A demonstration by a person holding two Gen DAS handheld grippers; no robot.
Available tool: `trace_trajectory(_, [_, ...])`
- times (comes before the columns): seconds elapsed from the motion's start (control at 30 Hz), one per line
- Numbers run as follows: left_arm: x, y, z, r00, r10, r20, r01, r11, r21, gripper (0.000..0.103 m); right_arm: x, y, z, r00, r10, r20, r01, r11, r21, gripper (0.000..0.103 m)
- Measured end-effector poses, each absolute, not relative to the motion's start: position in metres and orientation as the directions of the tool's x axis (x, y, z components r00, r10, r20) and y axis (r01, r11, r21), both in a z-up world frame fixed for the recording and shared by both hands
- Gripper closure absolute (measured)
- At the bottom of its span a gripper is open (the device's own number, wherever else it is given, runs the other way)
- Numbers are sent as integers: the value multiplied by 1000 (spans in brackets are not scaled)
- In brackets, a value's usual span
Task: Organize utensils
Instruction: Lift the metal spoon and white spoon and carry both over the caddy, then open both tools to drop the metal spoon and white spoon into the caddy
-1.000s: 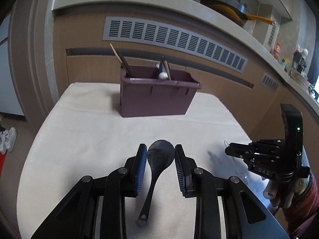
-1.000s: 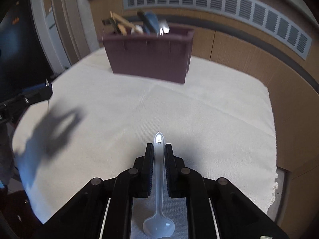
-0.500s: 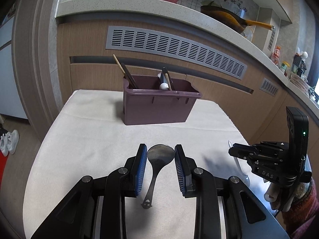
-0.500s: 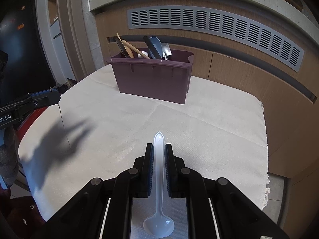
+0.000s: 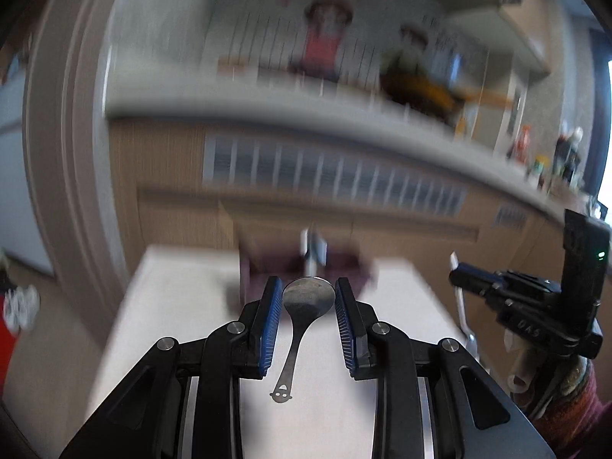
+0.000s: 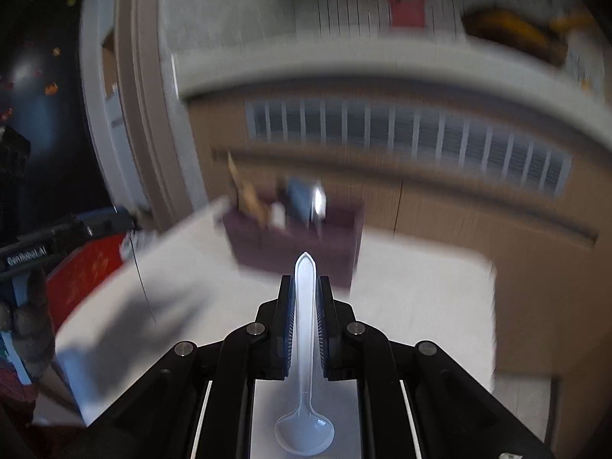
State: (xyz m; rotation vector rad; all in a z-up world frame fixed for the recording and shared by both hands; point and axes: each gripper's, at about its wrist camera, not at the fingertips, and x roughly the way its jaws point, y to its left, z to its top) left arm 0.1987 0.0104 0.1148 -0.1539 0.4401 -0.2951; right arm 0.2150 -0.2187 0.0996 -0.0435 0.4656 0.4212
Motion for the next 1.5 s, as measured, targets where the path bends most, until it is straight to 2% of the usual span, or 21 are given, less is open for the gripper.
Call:
trace_trajectory(0.1, [219,18,159,903,-323,-284,263,937,-230,74,227,-223,163,870,441,-221,-434,897,82,93])
trace_trajectory(0.2, [247,27,172,907,-347,-238,275,917,-289,74,245,-225,183,873,481,-86,-471,875,112,92])
trace_trajectory(0.23, [260,31,172,908,-351,-229,273,910,-312,74,254,-223,184,873,481,-75,-473,875,106,92])
trace_trajectory(0.43, [318,37,148,877,-408,-253,289,870,-400,74,310,-206,162,871,472,-132,-464,881,91,92])
trace_trajectory(0.9, [374,32,76,822,-439,-362,250,850,-463,74,376,-192,79,869,411,-274,-410,910,63,92])
trace_trajectory(1.03, [378,23,53,790,-458,-408,247,846,-473,74,382,-191,54,848,404,-343,-411,910,57,92])
trace_trajectory(1.07, [376,22,47,783,-464,-414,247,843,-478,73,385,-192,45,820,419,-389,-425,902,76,92])
trace_trajectory(1.1, [375,21,42,778,-468,-419,247,841,-481,72,387,-193,38,789,434,-435,-437,894,98,89])
trace_trajectory(1.13, [372,20,37,772,-470,-427,247,841,-481,68,387,-195,33,766,443,-466,-442,889,118,81])
trace_trajectory(1.17, [368,21,34,772,-460,-438,236,848,-474,60,387,-198,28,743,454,-491,-444,884,147,77])
trace_trajectory(1.23, [356,23,33,788,-426,-445,209,864,-458,53,379,-206,23,730,460,-505,-430,884,183,73])
trace_trajectory(1.4, [307,27,39,836,-314,-451,132,912,-389,51,326,-224,33,749,440,-495,-388,897,211,73])
trace_trajectory(1.5, [264,17,34,854,-231,-465,99,951,-292,51,286,-228,34,769,408,-493,-364,912,187,73])
